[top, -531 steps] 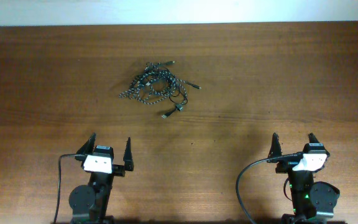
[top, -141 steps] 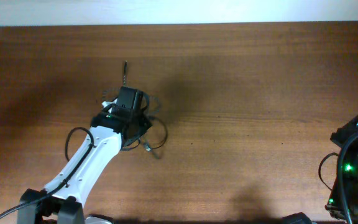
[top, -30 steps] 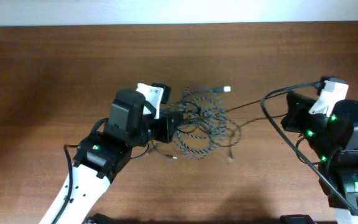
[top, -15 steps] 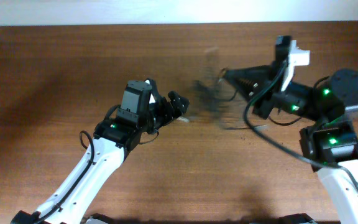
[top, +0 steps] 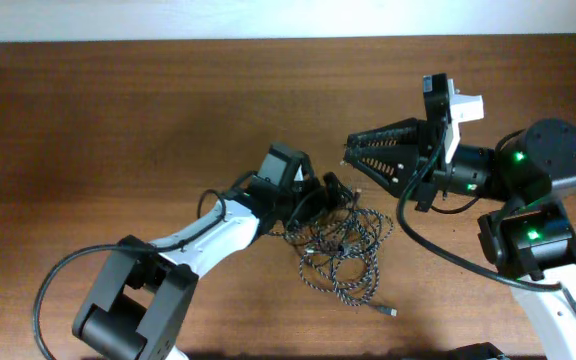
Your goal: Untangle cables
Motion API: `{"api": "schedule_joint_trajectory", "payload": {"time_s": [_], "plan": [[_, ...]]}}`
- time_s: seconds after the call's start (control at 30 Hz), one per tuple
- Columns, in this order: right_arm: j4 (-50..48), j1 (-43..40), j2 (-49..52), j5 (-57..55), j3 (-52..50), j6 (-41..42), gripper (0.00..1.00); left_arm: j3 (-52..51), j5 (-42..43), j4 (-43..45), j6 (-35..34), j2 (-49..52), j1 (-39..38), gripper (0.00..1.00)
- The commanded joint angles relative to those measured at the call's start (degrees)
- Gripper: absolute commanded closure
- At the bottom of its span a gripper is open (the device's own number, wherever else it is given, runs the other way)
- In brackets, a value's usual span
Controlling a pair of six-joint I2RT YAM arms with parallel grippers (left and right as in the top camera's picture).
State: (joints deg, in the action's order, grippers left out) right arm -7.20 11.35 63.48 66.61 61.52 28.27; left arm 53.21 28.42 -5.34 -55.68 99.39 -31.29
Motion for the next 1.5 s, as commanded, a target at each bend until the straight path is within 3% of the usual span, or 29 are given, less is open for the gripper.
{"api": "schedule_joint_trajectory", "payload": {"time_s": [0.0,0.07,0.1,0.2,0.27,0.3,0.43,0.5,0.63,0.67,0.7,0.73,0.83,0.87,0.97,1.0,1.03,1.07,1.1,1.17,1.2,1.23,1.3,1.33,1.37,1.4,1.47], "plan": [[2.36,0.15,3.45,0.2,0.81,-1.49,0.68,0.33,1.57,-3.74,-0.37,0.61,-2.12,0.24],[7.69,0.15,5.97,-0.15,0.81,-5.75,0.64,0.33,1.6,-4.44,0.11,0.61,-2.12,0.79],[16.13,0.15,7.1,-5.77,0.81,-9.07,0.64,0.35,1.57,-4.2,3.41,0.61,-1.6,1.0],[37.73,0.17,7.06,-23.06,0.81,-18.97,0.64,0.35,5.66,-3.72,6.32,-1.33,10.43,1.0],[42.75,0.22,7.15,-30.71,0.81,-19.08,0.61,0.35,9.9,-3.69,6.32,-4.33,19.08,1.0],[45.99,0.22,7.54,-41.48,0.79,-18.99,0.56,0.35,11.76,-3.72,6.32,-5.64,21.38,1.0],[47.6,0.26,15.43,-43.1,0.79,-15.19,0.45,0.35,11.43,-3.69,6.62,-7.19,21.64,1.0],[49.42,0.26,21.33,-41.77,0.79,-12.57,0.45,0.35,11.04,-3.98,11.06,-7.98,22.71,1.0],[48.33,0.55,28.85,-32.44,0.79,-12.55,0.44,0.35,11.08,-4.83,11.61,-11.47,22.8,1.0],[47.91,1.64,29.94,-32.02,0.74,-10.69,0.37,0.35,11.52,-4.85,11.08,-11.56,22.77,1.0],[45.42,3.65,31.01,-29.64,0.74,-5.05,0.27,0.35,11.65,-5.92,5.46,-11.56,22.8,1.0],[43.36,5.2,31.52,-29.75,0.74,-1.46,0.01,0.35,11.76,-5.79,4.79,-11.56,22.8,1.0],[35.26,12.63,32.54,-30.64,0.74,2.91,0.01,0.35,12.79,-5.9,4.72,-11.58,22.8,1.0],[34.93,15.04,32.54,-37.62,0.74,2.91,0.01,0.35,12.81,-5.9,4.68,-11.58,22.8,1.0],[33.79,16.13,32.59,-39.87,0.74,2.91,0.0,0.35,12.85,-5.9,4.68,-11.58,22.8,1.0],[33.05,16.13,32.59,-42.14,0.74,2.91,0.05,0.35,12.98,-5.9,4.68,-11.58,22.8,1.0],[31.19,16.13,32.59,-46.75,0.74,2.89,0.37,0.35,14.95,-5.9,4.68,-11.58,22.8,1.0],[29.35,16.09,32.59,-50.05,0.74,2.84,0.85,0.35,17.29,-5.9,4.72,-11.58,22.84,1.0],[27.65,15.54,32.54,-50.4,0.83,2.62,0.96,0.35,17.25,-6.38,4.74,-11.58,22.84,1.0],[28.2,10.49,28.57,-49.55,3.69,1.6,0.96,0.35,17.18,-9.42,8.55,-11.56,22.84,1.0],[28.26,7.23,24.55,-41.57,6.25,-1.97,0.96,0.35,13.07,-14.16,12.87,-11.56,22.82,1.0],[28.22,3.87,20.04,-37.05,8.33,-1.97,0.96,0.35,2.95,-23.39,13.79,-11.56,22.82,1.0],[27.98,-1.6,10.25,-36.35,9.33,-1.97,0.96,0.33,-8.48,-35.8,13.79,-11.56,22.82,1.0],[28.35,-1.57,6.64,-34.88,9.33,-3.93,0.96,0.33,-9.18,-37.4,13.77,-11.56,22.82,0.92],[28.44,-0.81,5.16,-32.24,9.33,-5.77,0.96,0.33,-8.15,-37.35,13.77,-11.56,22.82,0.26],[28.83,-0.81,5.11,-30.18,9.33,-5.77,0.96,0.33,-4.24,-37.2,14.49,-11.56,22.82,0.04],[29.49,-0.81,5.11,-24.24,9.31,-7.82,0.96,0.52,13.94,-32.65,31.82,-12.24,22.93,0.01]]}}
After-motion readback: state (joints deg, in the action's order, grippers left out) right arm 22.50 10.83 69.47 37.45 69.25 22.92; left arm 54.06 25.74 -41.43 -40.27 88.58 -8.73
